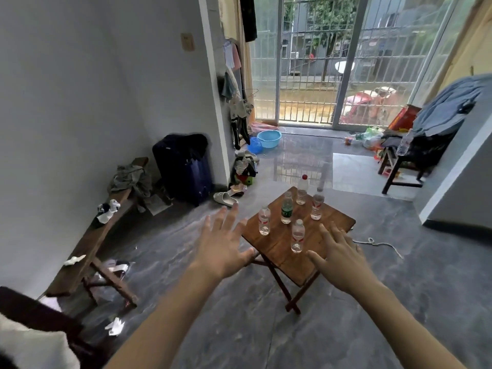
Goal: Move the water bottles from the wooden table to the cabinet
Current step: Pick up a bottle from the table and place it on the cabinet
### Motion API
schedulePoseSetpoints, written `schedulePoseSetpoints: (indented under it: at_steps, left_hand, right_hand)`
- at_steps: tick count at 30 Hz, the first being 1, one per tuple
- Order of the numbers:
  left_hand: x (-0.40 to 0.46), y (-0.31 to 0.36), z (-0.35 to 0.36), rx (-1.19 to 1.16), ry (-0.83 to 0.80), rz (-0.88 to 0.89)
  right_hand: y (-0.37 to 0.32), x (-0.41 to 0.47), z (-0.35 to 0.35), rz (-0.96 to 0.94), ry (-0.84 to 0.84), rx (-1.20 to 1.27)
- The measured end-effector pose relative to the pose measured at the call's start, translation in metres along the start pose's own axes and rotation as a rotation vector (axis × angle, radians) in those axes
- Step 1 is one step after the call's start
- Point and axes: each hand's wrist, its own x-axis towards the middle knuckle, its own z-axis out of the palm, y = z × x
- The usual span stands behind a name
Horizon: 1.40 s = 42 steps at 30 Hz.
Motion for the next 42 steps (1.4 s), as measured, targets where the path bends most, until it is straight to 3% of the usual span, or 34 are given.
schedulePoseSetpoints:
  at_steps: [10, 20, 25, 37, 42]
  left_hand:
    - [0.167, 0.046, 0.0, -0.01, -0.081, 0.154]
    - [0.263, 0.063, 0.033, 0.004, -0.226, 0.282]
    - [0.315, 0.06, 0.045, 0.031, -0.266, 0.36]
    - [0.456, 0.026, 0.116, 0.017, -0.327, 0.608]
    - [0.482, 0.024, 0.168, -0.019, -0.374, 0.662]
  right_hand:
    - [0.056, 0.124, -0.029, 0.145, 0.06, 0.008]
    - [0.091, 0.195, 0.009, 0.275, 0.032, 0.075]
    - [0.086, 0.228, 0.039, 0.366, 0.029, 0.139]
    - [0.05, 0.317, 0.096, 0.599, 0.224, 0.203]
    - [0.053, 0.324, 0.143, 0.647, 0.108, 0.164]
